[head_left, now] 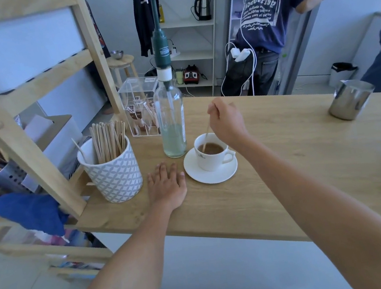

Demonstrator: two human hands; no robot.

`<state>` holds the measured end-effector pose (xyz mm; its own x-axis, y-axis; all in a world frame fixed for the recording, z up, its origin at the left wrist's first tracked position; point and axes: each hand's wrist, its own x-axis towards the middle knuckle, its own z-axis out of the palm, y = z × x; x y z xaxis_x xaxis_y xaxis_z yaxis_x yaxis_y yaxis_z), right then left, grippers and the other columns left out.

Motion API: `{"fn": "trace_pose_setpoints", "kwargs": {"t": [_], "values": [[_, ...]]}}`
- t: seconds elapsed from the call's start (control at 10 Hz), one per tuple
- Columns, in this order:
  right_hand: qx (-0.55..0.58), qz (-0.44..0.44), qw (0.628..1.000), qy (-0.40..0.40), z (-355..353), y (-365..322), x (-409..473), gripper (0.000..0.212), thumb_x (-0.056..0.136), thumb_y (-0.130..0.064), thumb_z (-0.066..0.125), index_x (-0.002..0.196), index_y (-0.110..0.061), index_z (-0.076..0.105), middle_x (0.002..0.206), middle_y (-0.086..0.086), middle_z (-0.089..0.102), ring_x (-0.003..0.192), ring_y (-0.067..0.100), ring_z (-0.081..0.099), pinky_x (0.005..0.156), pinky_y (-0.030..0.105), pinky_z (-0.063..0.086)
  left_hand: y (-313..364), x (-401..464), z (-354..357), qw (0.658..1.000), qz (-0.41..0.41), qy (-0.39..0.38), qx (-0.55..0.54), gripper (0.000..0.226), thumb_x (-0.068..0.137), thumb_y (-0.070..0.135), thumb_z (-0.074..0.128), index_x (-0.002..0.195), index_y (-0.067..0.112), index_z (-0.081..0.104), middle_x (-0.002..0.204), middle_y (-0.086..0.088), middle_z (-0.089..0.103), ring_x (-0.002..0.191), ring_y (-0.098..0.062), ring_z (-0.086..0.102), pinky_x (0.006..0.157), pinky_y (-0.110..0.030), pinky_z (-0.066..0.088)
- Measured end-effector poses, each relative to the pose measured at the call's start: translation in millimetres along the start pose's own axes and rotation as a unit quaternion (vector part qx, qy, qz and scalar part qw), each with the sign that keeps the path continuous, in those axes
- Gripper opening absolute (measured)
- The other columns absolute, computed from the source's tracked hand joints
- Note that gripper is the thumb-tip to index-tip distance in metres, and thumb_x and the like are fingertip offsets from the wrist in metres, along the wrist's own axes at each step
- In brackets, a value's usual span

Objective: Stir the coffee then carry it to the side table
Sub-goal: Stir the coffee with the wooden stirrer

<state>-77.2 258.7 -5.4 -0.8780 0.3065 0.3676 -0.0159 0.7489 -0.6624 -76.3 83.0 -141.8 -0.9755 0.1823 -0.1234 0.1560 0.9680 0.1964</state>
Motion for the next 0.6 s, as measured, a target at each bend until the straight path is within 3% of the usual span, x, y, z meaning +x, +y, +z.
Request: {"fn": "trace_pose_setpoints", "kwargs": {"t": [0.2, 0.3, 0.4, 0.5, 0.6], "values": [[-0.065, -0.015, 0.997, 0.046, -4.5, 6.2, -2.9, 0.026, 0.1, -0.022, 0.029, 0.089, -0.01, 0.05, 0.071, 0.003, 0.053, 0.091, 0.026, 0.042, 0.072, 0.034, 0.033, 0.3, 0.0, 0.2, 1.0, 0.002, 0.005, -0.002, 0.06, 0.1, 0.049, 0.006, 0.156, 0.028, 0.008, 0.164, -0.005, 0.001, 0.151, -0.022, -0.006, 0.121, -0.048, -0.004], [-0.008, -0.014, 1.0, 0.022, -2.2, 2.1, -5.4, 0.03, 0.1, -0.021, 0.03, 0.099, -0.007, 0.057, 0.085, 0.011, 0.065, 0.099, 0.027, 0.045, 0.081, 0.04, 0.043, 0.1, -0.1, 0.8, 1.0, 0.002, 0.006, -0.003, 0.06, 0.1, 0.048, 0.007, 0.156, 0.027, 0.008, 0.164, -0.005, 0.001, 0.151, -0.022, -0.006, 0.121, -0.047, -0.004], [-0.019, -0.016, 1.0, 0.012, -2.5, 1.1, -4.7, 0.032, 0.1, -0.022, 0.03, 0.099, -0.005, 0.057, 0.086, 0.014, 0.065, 0.099, 0.029, 0.047, 0.082, 0.042, 0.044, -0.1, -0.2, 0.2, 1.0, 0.003, 0.005, -0.002, 0.06, 0.1, 0.048, 0.006, 0.156, 0.027, 0.008, 0.164, -0.005, 0.0, 0.151, -0.022, -0.006, 0.121, -0.047, -0.004], [-0.07, -0.025, 0.997, 0.035, -7.5, 6.1, -2.6, 0.032, 0.1, -0.023, 0.029, 0.098, -0.005, 0.056, 0.073, 0.006, 0.055, 0.09, 0.027, 0.044, 0.072, 0.034, 0.034, 1.0, -0.3, -0.4, 1.0, 0.003, 0.007, 0.001, 0.06, 0.1, 0.048, 0.006, 0.156, 0.027, 0.008, 0.164, -0.005, 0.001, 0.151, -0.022, -0.006, 0.121, -0.047, -0.004], [-0.053, -0.029, 0.998, 0.033, -5.1, 3.4, -2.4, 0.033, 0.1, -0.022, 0.029, 0.097, -0.005, 0.057, 0.076, 0.009, 0.061, 0.089, 0.028, 0.046, 0.073, 0.034, 0.036, -0.4, -0.4, -1.0, 1.0, 0.0, 0.007, 0.001, 0.06, 0.1, 0.049, 0.006, 0.156, 0.027, 0.008, 0.164, -0.005, 0.001, 0.151, -0.022, -0.006, 0.121, -0.047, -0.004]]}}
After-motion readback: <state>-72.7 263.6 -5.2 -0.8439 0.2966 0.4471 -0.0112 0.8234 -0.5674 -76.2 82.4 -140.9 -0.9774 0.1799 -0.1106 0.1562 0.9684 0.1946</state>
